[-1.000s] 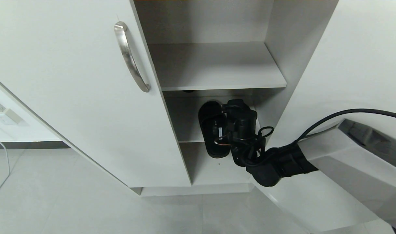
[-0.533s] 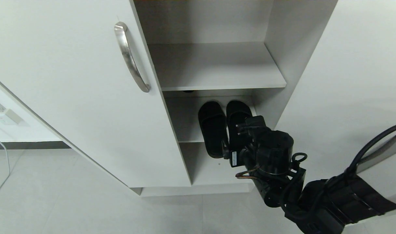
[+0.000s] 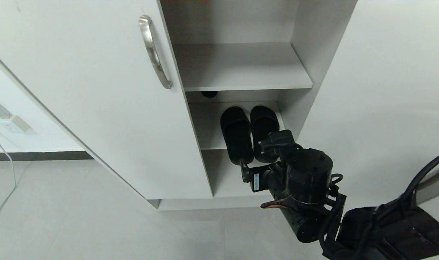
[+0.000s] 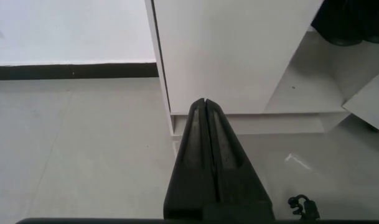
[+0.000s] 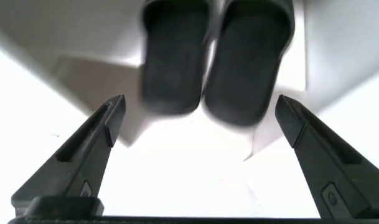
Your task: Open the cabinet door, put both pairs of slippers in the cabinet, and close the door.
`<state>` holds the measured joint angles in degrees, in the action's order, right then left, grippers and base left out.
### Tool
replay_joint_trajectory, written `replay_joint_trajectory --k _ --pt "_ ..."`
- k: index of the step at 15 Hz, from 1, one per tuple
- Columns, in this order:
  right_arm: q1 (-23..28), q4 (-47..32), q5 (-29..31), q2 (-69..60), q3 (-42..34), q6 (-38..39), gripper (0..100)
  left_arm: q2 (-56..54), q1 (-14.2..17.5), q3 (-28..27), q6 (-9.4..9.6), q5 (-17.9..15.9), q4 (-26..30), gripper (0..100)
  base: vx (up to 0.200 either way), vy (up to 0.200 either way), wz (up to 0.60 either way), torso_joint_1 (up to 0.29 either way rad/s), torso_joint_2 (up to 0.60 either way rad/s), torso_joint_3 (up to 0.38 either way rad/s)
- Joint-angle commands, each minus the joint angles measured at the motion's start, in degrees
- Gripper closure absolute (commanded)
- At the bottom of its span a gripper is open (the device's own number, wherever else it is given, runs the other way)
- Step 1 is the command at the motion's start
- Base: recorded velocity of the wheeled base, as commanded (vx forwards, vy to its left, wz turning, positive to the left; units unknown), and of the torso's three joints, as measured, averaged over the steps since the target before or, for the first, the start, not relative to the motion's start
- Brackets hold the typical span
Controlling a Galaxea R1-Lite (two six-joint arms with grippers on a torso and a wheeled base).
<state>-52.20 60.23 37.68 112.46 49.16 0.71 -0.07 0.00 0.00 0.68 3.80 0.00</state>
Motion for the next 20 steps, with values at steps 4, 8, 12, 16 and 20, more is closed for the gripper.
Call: replay_joint_trajectory --k 4,8,12,16,20 --pt "-1.94 -0.03 -0.50 -3.39 -3.55 -0.09 0 0.07 0.00 0.00 0.11 -0.02 0.00 100 -0.100 0.000 0.00 -0.001 0.00 0.001" --pt "-3.61 -0.12 -1.29 -4.88 -4.96 -0.18 0 0.07 0.09 0.00 0.11 -0.02 0.00 100 0.000 0.000 0.00 0.000 0.00 0.000" --pt "-3.52 -0.12 -1.29 -4.88 -5.40 -0.18 0 0.07 0.00 0.00 0.20 -0.02 0.00 100 0.000 0.000 0.00 0.000 0.00 0.000" --pt "-3.52 -0.12 -1.21 -4.88 -5.40 -0.18 0 0.07 0.00 0.00 0.20 -0.38 0.00 100 0.000 0.000 0.00 0.000 0.00 0.000" --pt "-3.52 -0.12 -1.21 -4.88 -5.40 -0.27 0 0.07 0.00 0.00 0.20 -0.46 0.00 100 0.000 0.000 0.00 0.000 0.00 0.000"
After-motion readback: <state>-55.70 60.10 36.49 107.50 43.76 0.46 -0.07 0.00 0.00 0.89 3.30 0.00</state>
